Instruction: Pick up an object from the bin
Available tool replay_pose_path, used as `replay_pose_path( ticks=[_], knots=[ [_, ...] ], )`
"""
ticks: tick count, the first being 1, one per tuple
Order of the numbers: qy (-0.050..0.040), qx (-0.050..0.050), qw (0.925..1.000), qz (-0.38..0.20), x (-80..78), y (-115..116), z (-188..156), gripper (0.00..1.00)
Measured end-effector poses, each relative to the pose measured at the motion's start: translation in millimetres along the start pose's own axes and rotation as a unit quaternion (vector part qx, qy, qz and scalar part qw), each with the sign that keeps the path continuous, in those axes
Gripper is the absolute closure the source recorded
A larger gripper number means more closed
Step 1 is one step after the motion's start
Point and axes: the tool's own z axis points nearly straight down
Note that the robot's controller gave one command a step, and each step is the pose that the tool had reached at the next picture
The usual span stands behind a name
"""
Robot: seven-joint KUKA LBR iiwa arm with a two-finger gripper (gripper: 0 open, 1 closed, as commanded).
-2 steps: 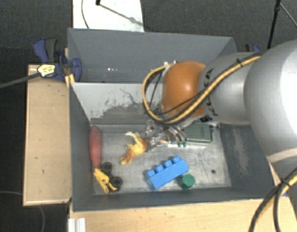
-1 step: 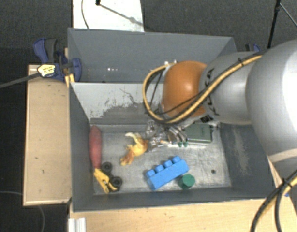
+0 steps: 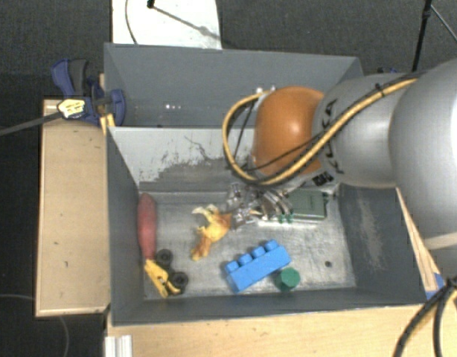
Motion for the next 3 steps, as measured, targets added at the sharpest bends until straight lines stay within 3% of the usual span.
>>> replay_pose_path(
  ticks=[2, 3],
  knots=[
    [-0.0050, 0.000, 1.0000, 0.000, -2.6, 0, -31, 1.00],
    [-0.0022, 0.000, 1.0000, 0.000, -1.4, 0, -43, 1.00]
  ],
)
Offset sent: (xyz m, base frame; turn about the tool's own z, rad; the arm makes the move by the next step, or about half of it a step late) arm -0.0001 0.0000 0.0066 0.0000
